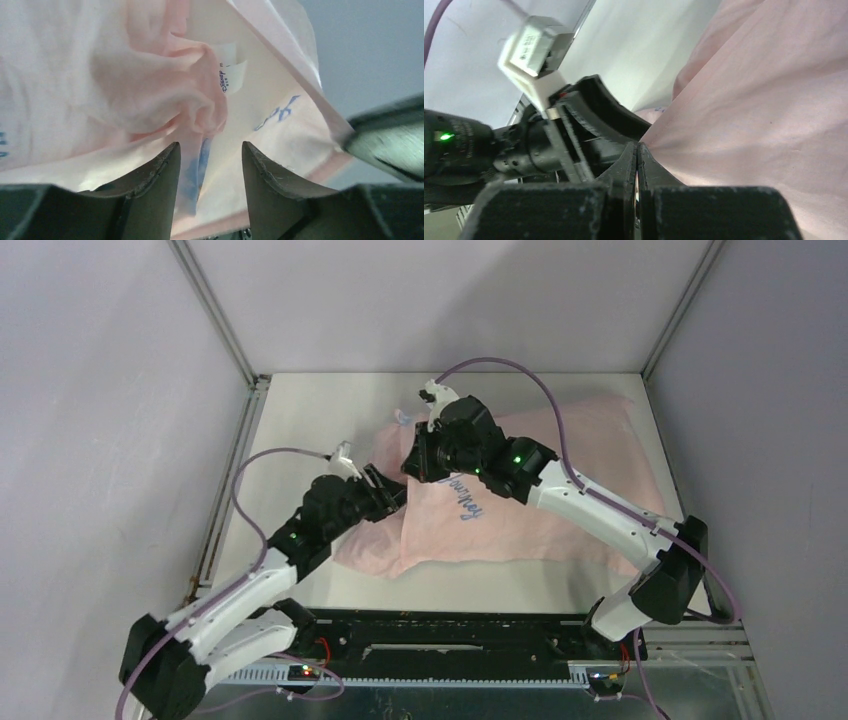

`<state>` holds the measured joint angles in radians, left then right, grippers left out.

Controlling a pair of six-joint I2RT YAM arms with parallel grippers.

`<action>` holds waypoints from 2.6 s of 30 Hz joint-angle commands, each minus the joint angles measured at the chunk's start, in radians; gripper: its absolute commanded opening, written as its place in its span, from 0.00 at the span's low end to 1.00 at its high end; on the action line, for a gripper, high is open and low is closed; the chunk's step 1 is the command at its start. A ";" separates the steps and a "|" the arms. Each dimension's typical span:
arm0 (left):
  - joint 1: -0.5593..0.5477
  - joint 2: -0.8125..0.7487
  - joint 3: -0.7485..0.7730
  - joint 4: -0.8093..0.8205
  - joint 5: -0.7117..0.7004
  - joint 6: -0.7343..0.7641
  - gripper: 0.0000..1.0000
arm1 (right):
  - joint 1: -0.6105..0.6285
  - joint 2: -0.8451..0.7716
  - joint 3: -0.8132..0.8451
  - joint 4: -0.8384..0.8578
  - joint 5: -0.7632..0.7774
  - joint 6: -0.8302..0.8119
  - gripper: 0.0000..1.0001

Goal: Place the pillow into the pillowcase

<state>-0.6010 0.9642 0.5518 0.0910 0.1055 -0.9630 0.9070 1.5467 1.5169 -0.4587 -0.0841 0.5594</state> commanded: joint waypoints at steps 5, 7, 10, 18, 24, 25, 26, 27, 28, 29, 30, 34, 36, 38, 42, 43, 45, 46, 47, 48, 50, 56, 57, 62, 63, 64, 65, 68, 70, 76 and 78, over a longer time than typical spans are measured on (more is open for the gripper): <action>0.029 -0.221 0.011 -0.336 -0.251 0.104 0.54 | -0.009 -0.072 -0.037 0.072 -0.046 0.026 0.00; 0.053 -0.251 -0.005 -0.358 -0.261 0.115 0.54 | -0.011 -0.073 -0.040 0.066 -0.045 0.026 0.00; 0.056 -0.252 -0.021 -0.380 -0.262 0.140 0.54 | -0.015 -0.064 -0.029 0.054 -0.047 0.022 0.00; 0.051 -0.189 -0.116 -0.326 -0.225 0.134 0.51 | -0.014 -0.003 0.039 0.012 -0.053 -0.007 0.00; 0.035 -0.183 -0.161 -0.286 -0.211 0.125 0.18 | -0.016 0.032 0.080 -0.010 -0.057 -0.026 0.00; 0.030 -0.188 -0.163 -0.282 -0.205 0.127 0.10 | -0.015 0.039 0.083 -0.010 -0.057 -0.028 0.00; 0.019 -0.193 -0.164 -0.286 -0.200 0.125 0.04 | -0.015 0.043 0.085 -0.010 -0.057 -0.030 0.00; 0.008 -0.200 -0.164 -0.292 -0.196 0.123 0.01 | -0.016 0.049 0.090 -0.010 -0.058 -0.033 0.00; -0.004 -0.205 -0.165 -0.296 -0.188 0.124 0.00 | -0.015 0.058 0.096 -0.013 -0.060 -0.035 0.00; -0.017 -0.207 -0.163 -0.306 -0.181 0.124 0.00 | -0.015 0.067 0.106 -0.015 -0.063 -0.036 0.00; -0.029 -0.207 -0.161 -0.323 -0.174 0.122 0.00 | -0.016 0.076 0.116 -0.019 -0.071 -0.036 0.00; -0.093 -0.209 -0.178 -0.343 -0.135 0.094 0.00 | 0.008 0.126 0.164 -0.034 -0.069 -0.046 0.00; -0.134 -0.205 -0.191 -0.343 -0.126 0.063 0.00 | 0.023 0.167 0.168 -0.037 -0.054 -0.048 0.00; -0.184 -0.208 -0.206 -0.344 -0.135 0.026 0.00 | 0.025 0.202 0.144 -0.020 -0.054 -0.036 0.00; -0.288 -0.211 -0.251 -0.305 -0.153 -0.061 0.00 | 0.011 0.264 0.079 0.030 -0.071 -0.013 0.00; -0.310 -0.211 -0.254 -0.298 -0.155 -0.074 0.00 | 0.010 0.279 0.080 0.025 -0.073 -0.014 0.00; -0.329 -0.220 -0.231 -0.316 -0.161 -0.074 0.00 | 0.013 0.288 0.080 0.011 -0.075 -0.021 0.03; -0.330 -0.232 -0.204 -0.345 -0.171 -0.062 0.00 | 0.015 0.279 0.077 0.008 -0.075 -0.024 0.15; -0.330 -0.243 -0.165 -0.409 -0.192 -0.045 0.03 | 0.018 0.252 0.068 0.008 -0.069 -0.029 0.30; -0.329 -0.255 -0.121 -0.445 -0.221 -0.023 0.08 | 0.020 0.226 0.065 0.008 -0.062 -0.033 0.43; -0.313 -0.263 -0.035 -0.541 -0.278 0.020 0.17 | 0.023 0.153 0.053 0.002 -0.052 -0.041 0.58; -0.129 -0.266 0.185 -0.645 -0.272 0.166 0.34 | 0.027 -0.098 -0.006 -0.077 0.095 -0.054 0.89; -0.093 -0.257 0.222 -0.651 -0.269 0.194 0.37 | 0.024 -0.144 -0.037 -0.095 0.149 -0.051 0.91; 0.038 -0.088 0.391 -0.549 -0.166 0.318 0.56 | -0.038 -0.369 -0.254 -0.214 0.388 0.032 0.95; 0.040 -0.032 0.429 -0.531 -0.165 0.337 0.61 | -0.061 -0.429 -0.311 -0.226 0.417 0.053 0.96; 0.042 0.026 0.455 -0.498 -0.159 0.356 0.64 | -0.094 -0.476 -0.364 -0.243 0.433 0.076 0.97; 0.046 0.079 0.476 -0.446 -0.141 0.369 0.65 | -0.126 -0.526 -0.418 -0.259 0.440 0.103 0.97; 0.055 0.263 0.558 -0.354 -0.091 0.394 0.67 | -0.248 -0.669 -0.599 -0.250 0.425 0.145 0.99; 0.055 0.384 0.610 -0.341 -0.069 0.400 0.64 | -0.358 -0.728 -0.691 -0.209 0.346 0.151 0.99; 0.055 0.559 0.575 -0.326 -0.070 0.344 0.19 | -0.623 -0.552 -0.776 0.085 0.046 0.116 1.00; 0.055 0.517 0.498 -0.317 -0.100 0.314 0.07 | -0.632 -0.388 -0.686 0.163 0.006 0.088 0.99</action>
<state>-0.5514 1.5494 1.1217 -0.2527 0.0223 -0.6212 0.3149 0.9474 0.7261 -0.5640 0.0814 0.6773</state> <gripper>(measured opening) 0.177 0.994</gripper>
